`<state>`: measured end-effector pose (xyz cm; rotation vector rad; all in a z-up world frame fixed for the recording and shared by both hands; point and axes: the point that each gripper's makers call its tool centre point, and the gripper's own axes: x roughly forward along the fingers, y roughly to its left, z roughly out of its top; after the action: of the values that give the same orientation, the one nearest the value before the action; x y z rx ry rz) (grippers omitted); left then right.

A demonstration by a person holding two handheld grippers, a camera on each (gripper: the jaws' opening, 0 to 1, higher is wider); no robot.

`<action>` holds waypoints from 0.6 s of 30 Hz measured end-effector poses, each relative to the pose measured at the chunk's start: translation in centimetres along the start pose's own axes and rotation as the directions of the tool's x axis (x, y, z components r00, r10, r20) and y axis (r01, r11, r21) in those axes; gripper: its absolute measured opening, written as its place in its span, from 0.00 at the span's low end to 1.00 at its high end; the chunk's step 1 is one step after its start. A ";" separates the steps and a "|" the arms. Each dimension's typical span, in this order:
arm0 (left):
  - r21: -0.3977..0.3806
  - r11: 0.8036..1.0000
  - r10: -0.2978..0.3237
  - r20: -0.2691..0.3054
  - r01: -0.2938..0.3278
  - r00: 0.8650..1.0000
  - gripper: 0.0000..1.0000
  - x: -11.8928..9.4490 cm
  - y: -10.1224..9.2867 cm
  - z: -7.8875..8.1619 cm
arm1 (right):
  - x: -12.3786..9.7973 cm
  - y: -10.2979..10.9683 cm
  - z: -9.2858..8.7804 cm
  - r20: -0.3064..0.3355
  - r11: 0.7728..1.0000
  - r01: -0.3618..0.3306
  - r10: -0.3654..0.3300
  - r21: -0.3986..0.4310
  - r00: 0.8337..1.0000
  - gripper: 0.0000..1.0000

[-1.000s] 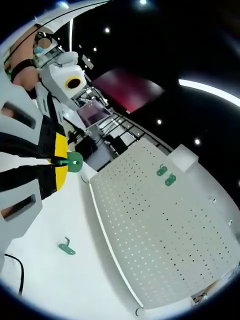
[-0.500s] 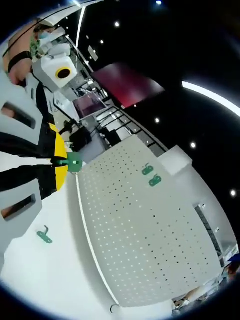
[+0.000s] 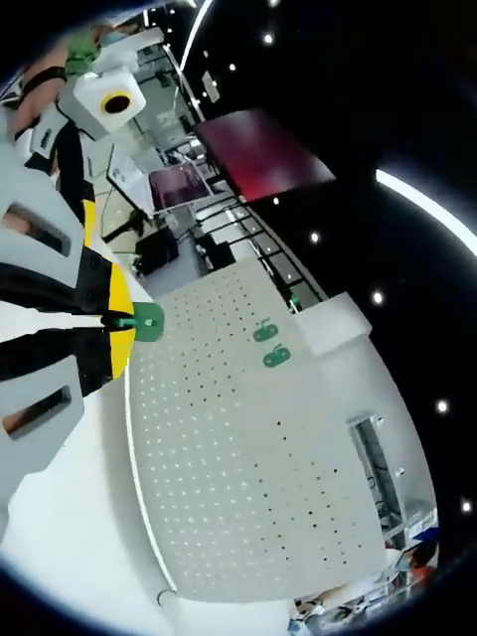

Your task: Insert the hook assembly into the mounting plate slot until the hook locks in place.

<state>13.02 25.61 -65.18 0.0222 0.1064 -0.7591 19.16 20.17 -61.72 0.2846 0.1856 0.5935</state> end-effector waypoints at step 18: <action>-0.003 1.000 0.024 -0.011 -0.024 1.000 0.52 -2.2 0.5 0.5 | 4.2 -1.9 5.5 0.073 0.990 0.106 -0.100 -0.093 0.992 0.01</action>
<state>11.82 27.48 -64.46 0.0251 0.1177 -0.7350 24.94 19.89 -57.50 0.2002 0.1044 0.4879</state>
